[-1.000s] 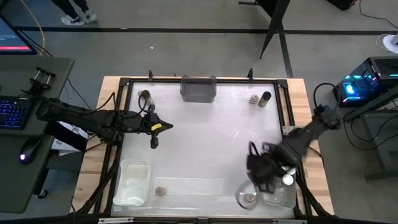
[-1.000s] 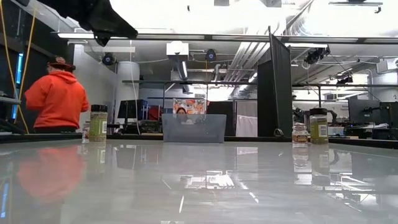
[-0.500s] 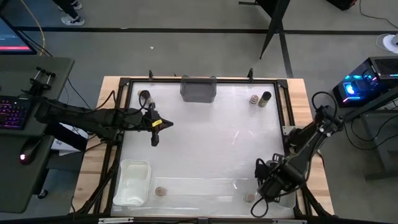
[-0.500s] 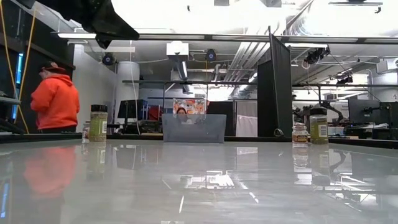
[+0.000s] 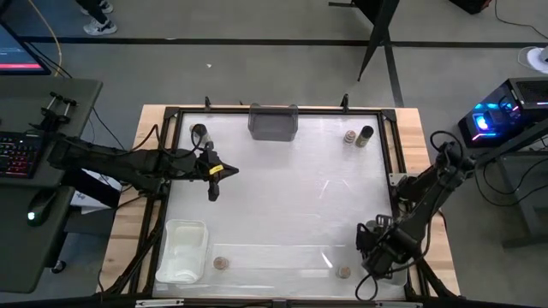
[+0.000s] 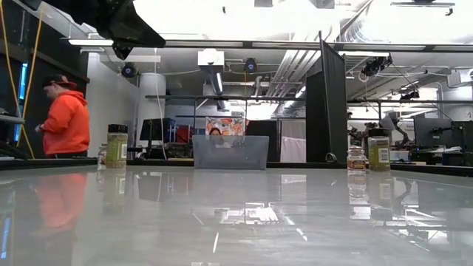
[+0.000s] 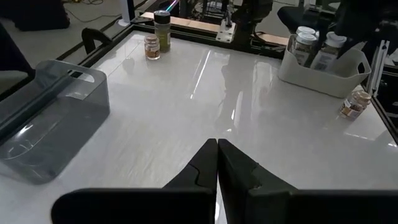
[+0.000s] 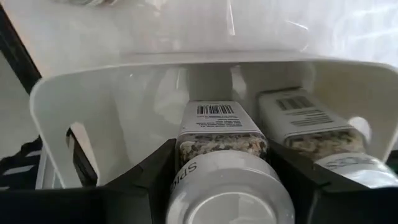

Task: Sort spices by type
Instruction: Put the white seasoning bottle into the gray bin

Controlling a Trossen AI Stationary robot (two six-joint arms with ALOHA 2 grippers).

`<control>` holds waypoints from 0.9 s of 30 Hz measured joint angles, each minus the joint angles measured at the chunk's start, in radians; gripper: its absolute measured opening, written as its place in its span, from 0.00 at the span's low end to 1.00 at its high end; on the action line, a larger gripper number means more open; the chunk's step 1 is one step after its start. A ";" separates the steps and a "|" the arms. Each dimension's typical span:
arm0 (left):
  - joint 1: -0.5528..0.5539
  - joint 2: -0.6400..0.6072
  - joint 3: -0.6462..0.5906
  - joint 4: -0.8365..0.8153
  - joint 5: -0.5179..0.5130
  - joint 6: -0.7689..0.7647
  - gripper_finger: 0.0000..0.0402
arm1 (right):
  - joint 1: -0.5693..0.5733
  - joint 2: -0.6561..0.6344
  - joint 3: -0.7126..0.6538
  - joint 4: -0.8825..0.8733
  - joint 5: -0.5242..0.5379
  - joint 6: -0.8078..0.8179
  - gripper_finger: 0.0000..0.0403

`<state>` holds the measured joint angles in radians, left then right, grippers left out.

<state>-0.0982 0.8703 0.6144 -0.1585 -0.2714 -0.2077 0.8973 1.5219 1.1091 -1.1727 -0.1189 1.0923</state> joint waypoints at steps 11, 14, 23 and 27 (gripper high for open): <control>0.000 0.000 0.000 -0.002 0.000 0.000 0.00 | 0.013 0.000 -0.046 0.004 0.009 0.005 0.75; 0.000 0.000 0.000 -0.002 0.000 0.000 0.00 | 0.012 0.000 -0.045 0.003 -0.014 0.002 0.76; 0.019 0.000 0.000 -0.002 -0.001 0.008 0.00 | 0.012 -0.030 0.022 -0.057 -0.093 0.029 0.77; 0.028 0.000 0.000 -0.002 -0.001 0.009 0.00 | 0.012 -0.050 0.109 -0.128 -0.084 0.029 0.77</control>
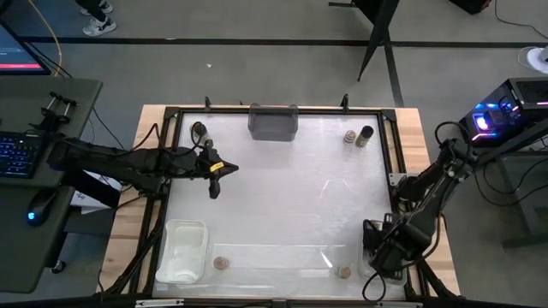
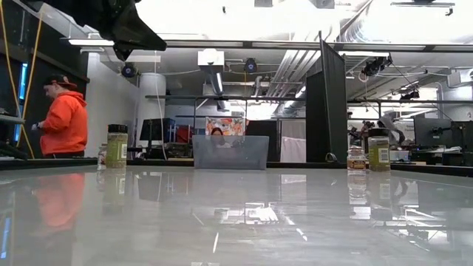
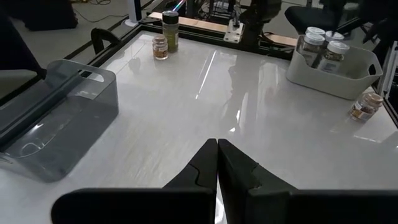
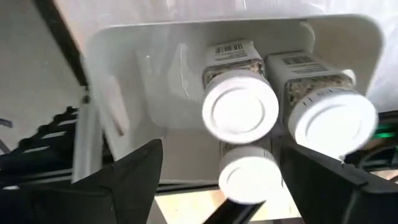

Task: Sort spices by type
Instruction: Put the white seasoning bottle into the gray bin

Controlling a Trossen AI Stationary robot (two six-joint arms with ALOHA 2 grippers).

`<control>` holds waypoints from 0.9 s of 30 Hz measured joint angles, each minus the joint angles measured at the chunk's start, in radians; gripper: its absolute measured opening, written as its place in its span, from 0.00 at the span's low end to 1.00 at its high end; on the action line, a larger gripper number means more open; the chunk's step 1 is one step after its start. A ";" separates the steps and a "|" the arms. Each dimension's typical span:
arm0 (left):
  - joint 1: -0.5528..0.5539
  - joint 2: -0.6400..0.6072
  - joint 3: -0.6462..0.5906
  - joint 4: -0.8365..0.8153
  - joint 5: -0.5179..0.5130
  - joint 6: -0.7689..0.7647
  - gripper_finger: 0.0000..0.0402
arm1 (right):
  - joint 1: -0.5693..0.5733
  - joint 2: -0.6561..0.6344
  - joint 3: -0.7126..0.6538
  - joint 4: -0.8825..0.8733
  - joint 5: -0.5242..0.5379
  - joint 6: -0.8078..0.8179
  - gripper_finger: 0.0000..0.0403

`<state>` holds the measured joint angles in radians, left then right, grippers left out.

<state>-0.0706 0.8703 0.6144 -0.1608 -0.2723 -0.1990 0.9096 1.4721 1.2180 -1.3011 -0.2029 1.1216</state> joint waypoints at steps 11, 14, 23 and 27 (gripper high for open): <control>0.001 0.000 0.000 -0.024 0.000 -0.005 0.00 | -0.029 0.004 0.122 0.006 0.265 -0.132 0.55; 0.001 0.000 0.000 -0.029 0.000 -0.005 0.00 | -0.046 0.031 0.121 -0.007 0.232 -0.151 0.35; 0.001 0.000 0.000 -0.030 0.000 0.001 0.00 | -0.072 0.048 -0.044 0.213 0.119 -0.155 0.04; 0.001 0.000 0.000 -0.030 0.000 0.001 0.00 | -0.098 0.048 -0.085 0.217 0.125 -0.154 0.01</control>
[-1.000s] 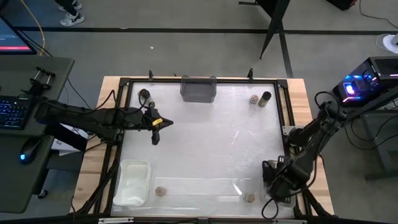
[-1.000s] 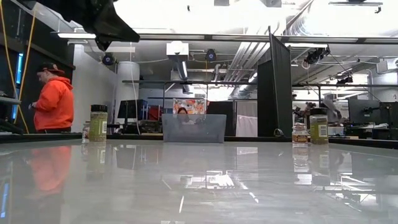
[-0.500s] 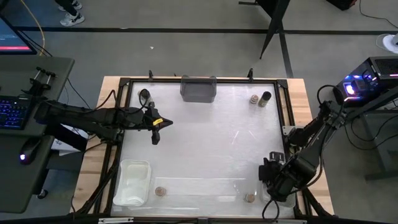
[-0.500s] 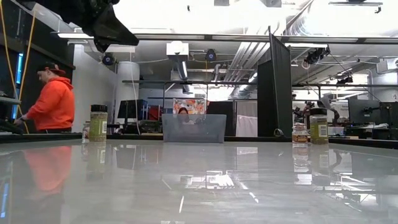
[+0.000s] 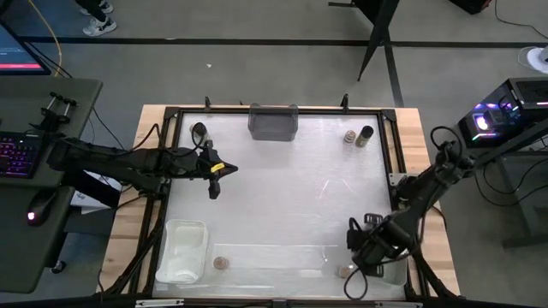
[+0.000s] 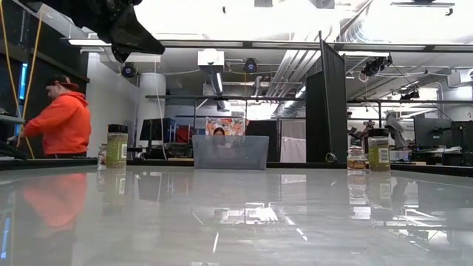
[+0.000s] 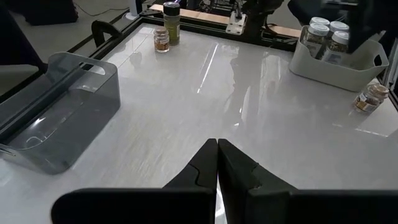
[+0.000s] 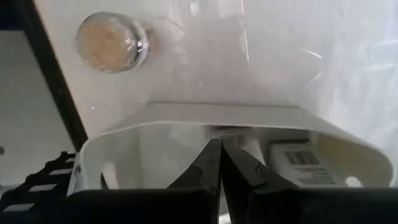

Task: Sort spices by type
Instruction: Put the white seasoning bottle into the gray bin, then adjust the gray bin

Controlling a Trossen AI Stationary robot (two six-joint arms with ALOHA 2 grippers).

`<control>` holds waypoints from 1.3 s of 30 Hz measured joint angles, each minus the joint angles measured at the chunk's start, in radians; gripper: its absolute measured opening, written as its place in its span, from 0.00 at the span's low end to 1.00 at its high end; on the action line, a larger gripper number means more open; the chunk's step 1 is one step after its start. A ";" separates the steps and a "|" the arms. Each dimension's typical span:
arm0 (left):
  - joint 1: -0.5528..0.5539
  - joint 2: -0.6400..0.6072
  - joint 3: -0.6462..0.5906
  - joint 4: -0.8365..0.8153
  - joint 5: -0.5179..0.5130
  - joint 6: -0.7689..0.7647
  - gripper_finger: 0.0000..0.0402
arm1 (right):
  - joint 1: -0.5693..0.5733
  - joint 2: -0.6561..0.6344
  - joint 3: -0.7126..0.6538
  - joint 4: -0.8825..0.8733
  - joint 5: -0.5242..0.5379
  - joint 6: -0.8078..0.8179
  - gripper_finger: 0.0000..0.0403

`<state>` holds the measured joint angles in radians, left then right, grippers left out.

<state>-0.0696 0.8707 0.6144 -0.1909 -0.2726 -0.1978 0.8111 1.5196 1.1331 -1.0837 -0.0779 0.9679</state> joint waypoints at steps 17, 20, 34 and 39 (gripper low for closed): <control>0.000 0.000 0.000 -0.030 0.000 0.000 0.00 | -0.086 0.000 -0.088 -0.060 -0.130 -0.106 0.00; 0.000 0.000 0.000 -0.030 -0.007 0.007 0.00 | -0.100 0.000 -0.088 -0.062 -0.106 -0.101 0.00; 0.000 0.000 0.000 -0.030 -0.008 0.010 0.00 | -0.119 -0.001 0.092 -0.145 0.115 -0.058 0.00; 0.000 0.000 0.000 -0.029 -0.008 0.034 0.00 | -0.151 -0.001 0.041 -0.210 0.047 0.064 0.00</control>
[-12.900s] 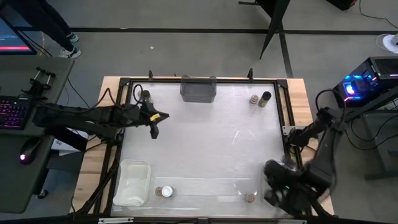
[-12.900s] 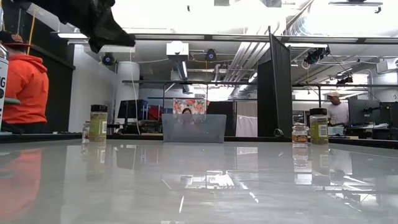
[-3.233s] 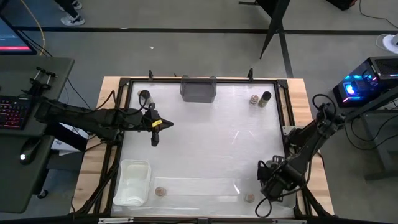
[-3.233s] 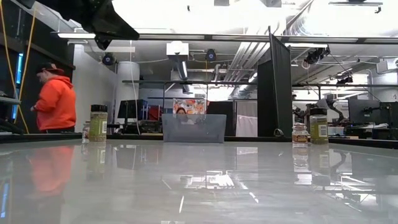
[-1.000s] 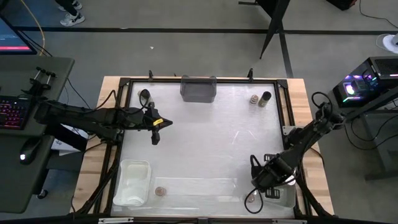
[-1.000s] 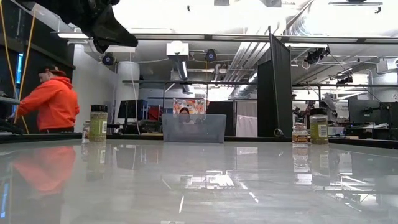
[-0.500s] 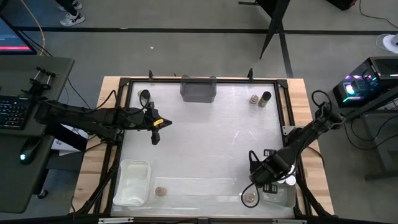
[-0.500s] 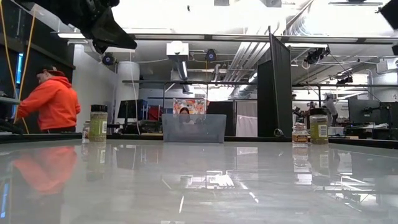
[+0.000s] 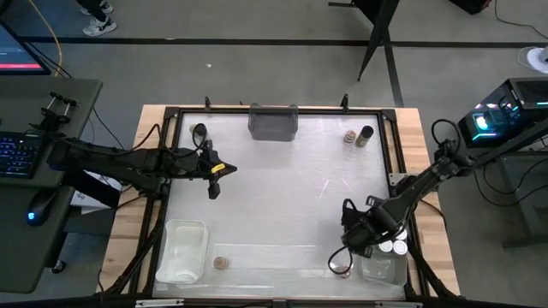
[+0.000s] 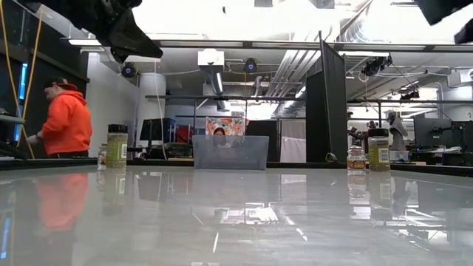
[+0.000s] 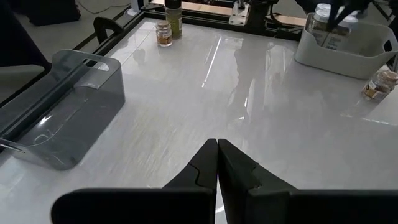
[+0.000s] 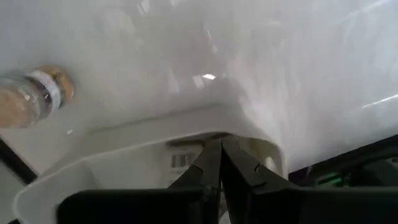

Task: Sort spices by type
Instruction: Adjust the gray bin

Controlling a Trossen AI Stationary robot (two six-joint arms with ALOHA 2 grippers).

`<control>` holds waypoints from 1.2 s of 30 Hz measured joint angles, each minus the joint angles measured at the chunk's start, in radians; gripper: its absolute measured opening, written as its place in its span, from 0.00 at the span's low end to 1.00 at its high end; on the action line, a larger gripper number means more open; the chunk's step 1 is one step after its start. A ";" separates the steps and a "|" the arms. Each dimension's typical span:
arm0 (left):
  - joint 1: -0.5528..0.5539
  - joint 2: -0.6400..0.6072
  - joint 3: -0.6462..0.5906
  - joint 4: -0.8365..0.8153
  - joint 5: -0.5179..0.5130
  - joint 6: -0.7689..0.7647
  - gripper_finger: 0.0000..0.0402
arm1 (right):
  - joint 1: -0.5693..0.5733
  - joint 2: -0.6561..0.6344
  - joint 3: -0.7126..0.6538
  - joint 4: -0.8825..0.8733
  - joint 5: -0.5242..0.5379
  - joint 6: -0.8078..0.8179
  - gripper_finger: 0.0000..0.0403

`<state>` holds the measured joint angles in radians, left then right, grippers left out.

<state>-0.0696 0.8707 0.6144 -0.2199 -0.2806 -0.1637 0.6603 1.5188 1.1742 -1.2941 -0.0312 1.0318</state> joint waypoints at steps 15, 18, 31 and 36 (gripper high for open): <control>0.000 0.000 0.000 0.000 0.001 0.001 0.00 | -0.079 0.000 -0.091 0.045 -0.150 -0.110 0.00; 0.000 0.000 0.000 -0.001 0.001 0.001 0.00 | -0.081 0.000 -0.114 0.060 -0.153 -0.116 0.00; 0.000 0.000 0.000 -0.001 0.001 0.009 0.00 | -0.085 0.000 -0.143 0.107 -0.086 -0.209 0.00; 0.000 0.000 0.000 0.000 0.001 0.002 0.00 | -0.085 0.000 -0.143 0.168 -0.077 -0.316 0.00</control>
<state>-0.0696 0.8707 0.6144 -0.2203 -0.2798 -0.1621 0.5751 1.5190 1.0315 -1.1258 -0.1085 0.7162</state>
